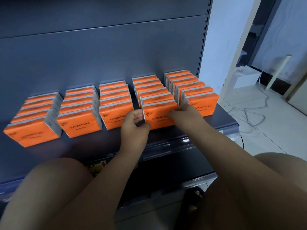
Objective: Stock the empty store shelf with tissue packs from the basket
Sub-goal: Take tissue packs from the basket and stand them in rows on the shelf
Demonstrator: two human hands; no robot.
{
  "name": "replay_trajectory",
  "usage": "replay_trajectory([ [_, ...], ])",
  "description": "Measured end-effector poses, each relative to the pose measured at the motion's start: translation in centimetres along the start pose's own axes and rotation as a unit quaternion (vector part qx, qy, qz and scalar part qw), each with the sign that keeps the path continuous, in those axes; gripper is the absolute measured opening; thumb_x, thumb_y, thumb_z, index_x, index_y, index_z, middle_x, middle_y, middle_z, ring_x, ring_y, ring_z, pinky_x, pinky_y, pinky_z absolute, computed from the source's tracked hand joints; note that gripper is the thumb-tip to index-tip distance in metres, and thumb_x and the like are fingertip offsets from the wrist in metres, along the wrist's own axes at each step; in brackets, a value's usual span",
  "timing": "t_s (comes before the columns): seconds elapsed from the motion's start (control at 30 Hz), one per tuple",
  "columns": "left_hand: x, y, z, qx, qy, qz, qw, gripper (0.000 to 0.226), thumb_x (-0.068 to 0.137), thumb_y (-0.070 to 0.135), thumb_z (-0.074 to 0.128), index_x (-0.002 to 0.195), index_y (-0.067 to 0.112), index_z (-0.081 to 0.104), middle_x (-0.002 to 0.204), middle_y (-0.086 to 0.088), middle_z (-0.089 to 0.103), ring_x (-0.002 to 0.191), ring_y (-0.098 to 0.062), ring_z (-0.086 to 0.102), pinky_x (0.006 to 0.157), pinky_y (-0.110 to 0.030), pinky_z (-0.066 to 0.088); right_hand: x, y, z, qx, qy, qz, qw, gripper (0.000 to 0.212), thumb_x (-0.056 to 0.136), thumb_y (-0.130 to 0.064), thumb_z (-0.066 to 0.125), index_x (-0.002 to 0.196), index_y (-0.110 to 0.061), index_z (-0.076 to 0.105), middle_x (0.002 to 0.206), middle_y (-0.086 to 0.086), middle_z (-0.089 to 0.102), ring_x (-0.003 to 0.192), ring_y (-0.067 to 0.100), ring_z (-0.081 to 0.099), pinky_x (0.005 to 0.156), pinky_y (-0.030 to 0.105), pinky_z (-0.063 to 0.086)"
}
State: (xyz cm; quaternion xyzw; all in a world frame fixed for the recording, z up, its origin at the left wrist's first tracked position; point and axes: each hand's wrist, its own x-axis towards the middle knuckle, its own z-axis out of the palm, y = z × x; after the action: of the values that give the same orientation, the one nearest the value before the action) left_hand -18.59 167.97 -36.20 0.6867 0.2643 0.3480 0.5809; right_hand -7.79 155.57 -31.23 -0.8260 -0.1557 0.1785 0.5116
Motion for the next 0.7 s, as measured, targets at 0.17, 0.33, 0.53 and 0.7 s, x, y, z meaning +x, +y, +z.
replay_trajectory([
  [0.17,-0.2,-0.1,0.5,-0.005,-0.016,-0.021,1.000,0.039,0.092,-0.001,0.069,0.122,0.024,0.065,0.119,0.012,0.069,0.110,0.001,0.064,0.097,-0.033,0.058,0.4,0.2,0.6,0.001,0.001,-0.004,1.000,0.023,0.087,-0.024,0.064,0.106,-0.012,0.068,0.099,0.011,0.072,0.093,0.026,0.068,0.085,0.044,0.057],
  [0.33,-0.4,-0.1,0.6,-0.003,-0.030,-0.017,0.999,0.039,0.094,-0.002,0.067,0.128,0.019,0.063,0.122,0.010,0.068,0.109,0.002,0.063,0.093,-0.024,0.056,0.9,0.3,1.0,0.007,0.002,-0.004,1.000,0.025,0.084,-0.027,0.065,0.108,-0.021,0.067,0.100,0.002,0.071,0.094,0.020,0.067,0.082,0.037,0.057],
  [0.53,-0.7,0.8,0.9,0.009,-0.033,-0.022,0.999,0.038,0.095,0.000,0.065,0.120,0.028,0.065,0.110,0.017,0.068,0.098,0.016,0.062,0.082,-0.009,0.050,0.8,0.2,1.0,-0.002,0.012,-0.010,1.000,0.020,0.085,-0.026,0.064,0.105,-0.020,0.067,0.098,0.005,0.072,0.091,0.022,0.069,0.088,0.045,0.059],
  [0.7,-1.9,2.2,-0.1,0.172,0.072,0.097,0.978,0.029,0.099,0.023,0.063,0.127,0.020,0.065,0.119,0.005,0.065,0.113,-0.006,0.060,0.098,-0.026,0.048,-0.6,0.1,1.0,-0.095,0.071,-0.069,0.990,0.023,0.083,-0.032,0.059,0.100,-0.015,0.061,0.080,0.005,0.070,0.074,0.026,0.068,0.065,0.039,0.056],
])
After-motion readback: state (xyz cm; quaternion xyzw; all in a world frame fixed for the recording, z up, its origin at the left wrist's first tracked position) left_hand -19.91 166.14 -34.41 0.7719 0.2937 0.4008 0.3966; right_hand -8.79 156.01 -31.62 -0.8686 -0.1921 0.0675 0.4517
